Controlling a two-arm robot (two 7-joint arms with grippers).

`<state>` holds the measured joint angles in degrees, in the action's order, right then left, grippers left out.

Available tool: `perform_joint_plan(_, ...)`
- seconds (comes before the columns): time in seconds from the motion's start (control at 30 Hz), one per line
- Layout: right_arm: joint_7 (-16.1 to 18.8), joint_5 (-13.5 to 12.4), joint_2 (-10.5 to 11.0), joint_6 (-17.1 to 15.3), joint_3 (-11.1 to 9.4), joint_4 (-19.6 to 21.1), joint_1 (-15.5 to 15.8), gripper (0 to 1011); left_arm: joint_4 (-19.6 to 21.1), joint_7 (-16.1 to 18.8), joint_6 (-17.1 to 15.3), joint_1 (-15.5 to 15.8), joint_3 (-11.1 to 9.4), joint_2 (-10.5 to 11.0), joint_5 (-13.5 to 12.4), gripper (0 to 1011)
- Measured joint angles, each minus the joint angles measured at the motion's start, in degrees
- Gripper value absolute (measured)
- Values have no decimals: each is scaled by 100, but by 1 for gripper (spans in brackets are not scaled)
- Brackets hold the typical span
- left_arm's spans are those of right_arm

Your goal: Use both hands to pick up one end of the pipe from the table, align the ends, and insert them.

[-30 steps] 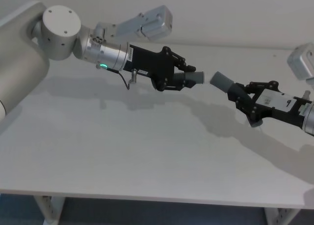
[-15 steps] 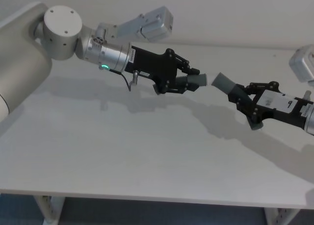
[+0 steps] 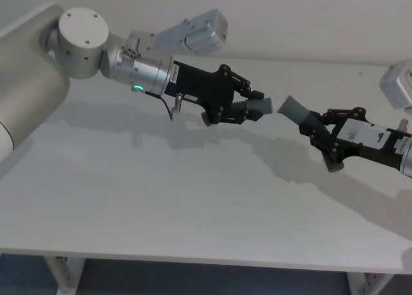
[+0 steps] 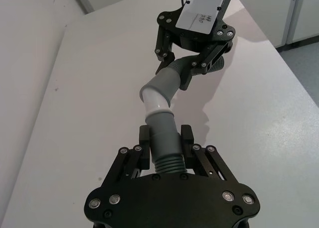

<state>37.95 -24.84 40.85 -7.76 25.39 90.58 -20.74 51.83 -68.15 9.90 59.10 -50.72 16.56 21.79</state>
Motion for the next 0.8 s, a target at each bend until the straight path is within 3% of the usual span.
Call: perform_joint_plan(0.8, 23, -5, 6, 29, 4, -3, -6, 262, -16, -36, 24, 6, -9, -14, 22, 351)
